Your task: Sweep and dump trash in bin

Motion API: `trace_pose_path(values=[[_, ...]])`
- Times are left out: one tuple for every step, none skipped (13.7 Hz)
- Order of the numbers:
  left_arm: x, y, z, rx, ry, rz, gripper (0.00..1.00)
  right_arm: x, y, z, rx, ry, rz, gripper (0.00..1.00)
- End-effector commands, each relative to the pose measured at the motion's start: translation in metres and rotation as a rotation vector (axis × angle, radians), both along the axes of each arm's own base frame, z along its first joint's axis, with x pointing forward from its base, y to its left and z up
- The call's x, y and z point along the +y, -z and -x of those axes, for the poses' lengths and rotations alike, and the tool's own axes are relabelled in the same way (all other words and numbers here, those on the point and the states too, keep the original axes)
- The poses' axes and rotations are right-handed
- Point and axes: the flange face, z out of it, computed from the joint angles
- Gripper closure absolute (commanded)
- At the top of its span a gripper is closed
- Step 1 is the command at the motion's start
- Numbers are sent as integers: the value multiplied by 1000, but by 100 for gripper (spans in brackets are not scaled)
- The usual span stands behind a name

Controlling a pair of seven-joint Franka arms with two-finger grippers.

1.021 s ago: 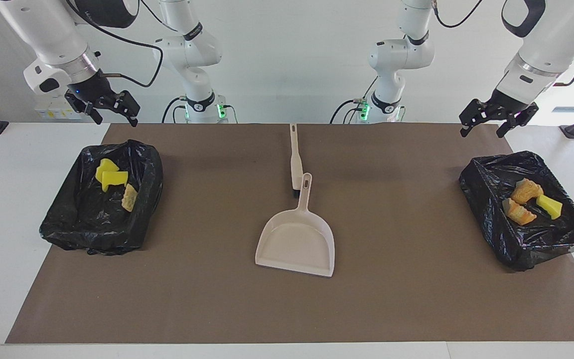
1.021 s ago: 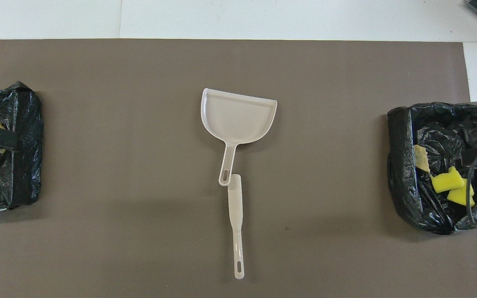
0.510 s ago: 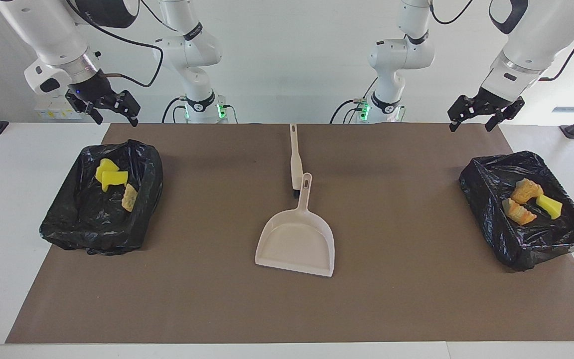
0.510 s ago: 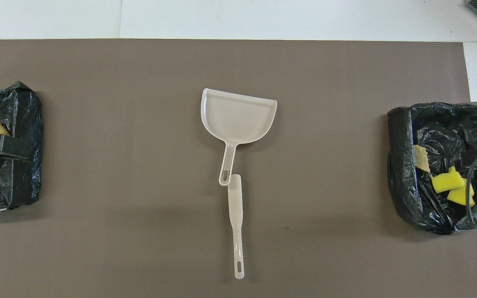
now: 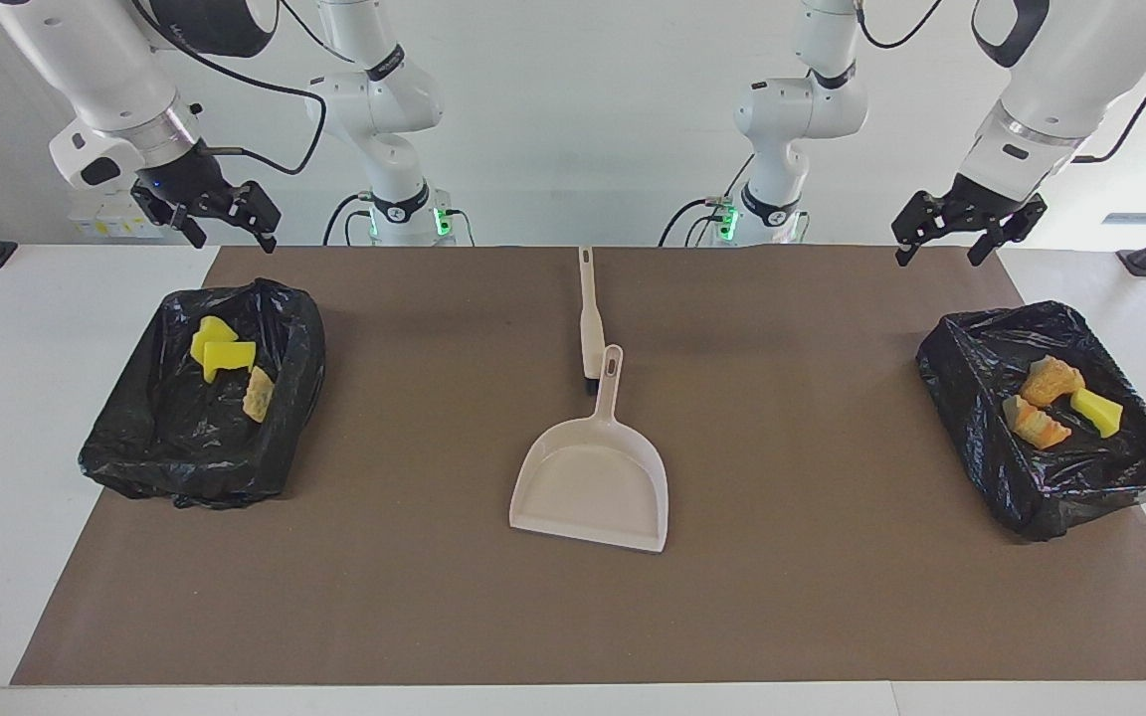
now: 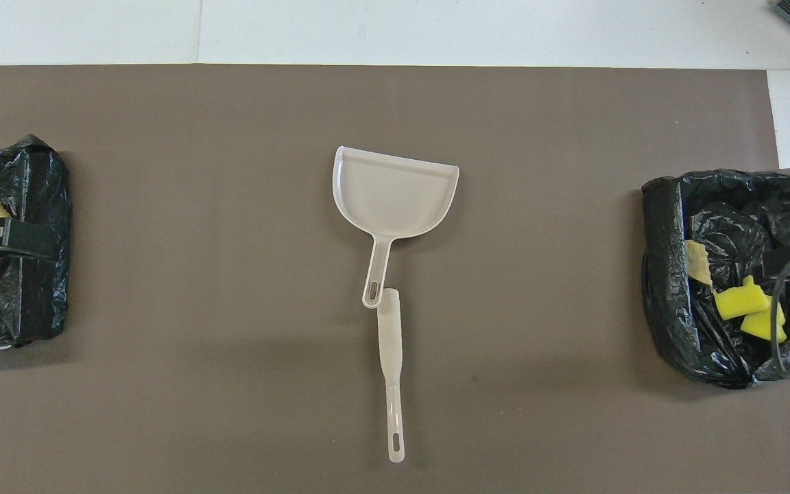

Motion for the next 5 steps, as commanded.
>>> trace_pose_path(values=[[-3, 0, 4, -25, 15, -4, 0, -3, -1, 9, 0, -30, -2, 0], [-3, -1, 2, -39, 28, -3, 0, -3, 0, 9, 2, -30, -2, 0], [-3, -2, 1, -52, 54, -3, 0, -3, -1, 9, 2, -30, -3, 0], [-2, -1, 1, -51, 74, -3, 0, -3, -1, 9, 2, -30, -4, 0], [1, -1, 1, -51, 72, -3, 0, -3, 0, 10, 3, -32, -3, 0]])
